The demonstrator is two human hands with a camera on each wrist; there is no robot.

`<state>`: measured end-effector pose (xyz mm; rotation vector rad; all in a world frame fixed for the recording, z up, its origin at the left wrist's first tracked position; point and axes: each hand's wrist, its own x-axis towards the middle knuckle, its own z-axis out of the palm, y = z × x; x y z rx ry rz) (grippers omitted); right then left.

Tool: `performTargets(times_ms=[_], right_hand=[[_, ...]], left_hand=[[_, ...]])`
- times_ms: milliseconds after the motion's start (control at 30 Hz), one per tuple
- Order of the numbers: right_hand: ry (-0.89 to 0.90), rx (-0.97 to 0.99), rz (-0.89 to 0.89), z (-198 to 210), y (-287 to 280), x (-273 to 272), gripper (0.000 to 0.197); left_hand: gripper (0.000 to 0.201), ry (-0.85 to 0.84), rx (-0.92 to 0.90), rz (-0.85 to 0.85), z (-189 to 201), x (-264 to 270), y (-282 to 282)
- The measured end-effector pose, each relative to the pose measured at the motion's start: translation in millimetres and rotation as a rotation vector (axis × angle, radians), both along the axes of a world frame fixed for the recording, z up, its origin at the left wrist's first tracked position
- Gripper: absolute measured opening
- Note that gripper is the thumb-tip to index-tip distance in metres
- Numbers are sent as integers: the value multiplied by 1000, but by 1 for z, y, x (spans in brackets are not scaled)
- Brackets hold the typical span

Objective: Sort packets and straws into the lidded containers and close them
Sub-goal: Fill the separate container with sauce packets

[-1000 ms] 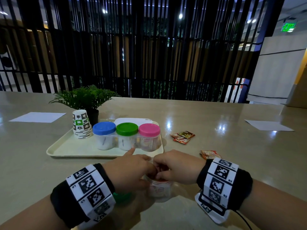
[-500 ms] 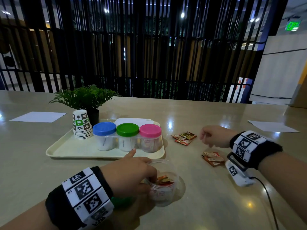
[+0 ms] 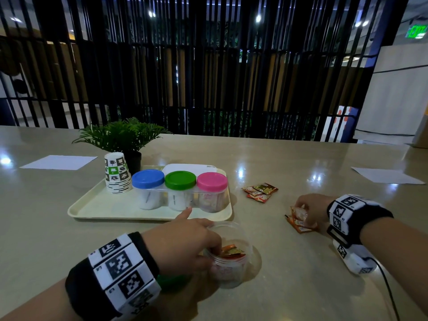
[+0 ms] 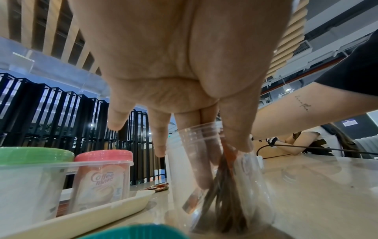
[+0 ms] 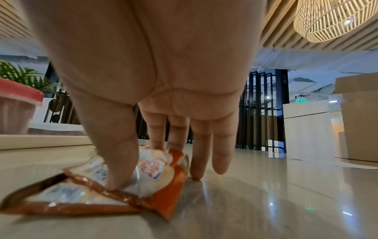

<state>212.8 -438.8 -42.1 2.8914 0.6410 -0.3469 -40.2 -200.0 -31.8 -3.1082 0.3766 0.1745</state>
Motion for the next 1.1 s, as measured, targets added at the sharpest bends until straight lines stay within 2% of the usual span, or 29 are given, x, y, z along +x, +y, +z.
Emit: performTargets(times_ms=[133,233,367,467,533,667,767,867,967,1100], right_hand=[[-47,6,24,7,-1,-4,45],[32,149,15,15,-4,-12,41],[101,379,24,32,-2,-23,13],[127,544,95,49,10,-43,15],[152,600,179,59,22,-63,24],[140,575,355,71,47,-106,37],[54,522,481,71,62,-128,30],[47,512,557,64,73,-139,22],[72,498,570,54,79,-144,2],[21,392,688,38,85,-151,13]], left_hand=[[31,-1,2,1,0,0,0],[31,2,5,4,0,0,0],[31,4,12,5,0,0,0],[32,0,17,6,0,1,-1],[32,0,19,5,0,1,-1],[32,-3,24,5,-1,2,-1],[30,-18,47,5,-1,2,-3],[29,-36,59,8,-1,1,-5],[30,-50,74,5,0,0,-6],[37,-57,78,7,0,-3,-7]])
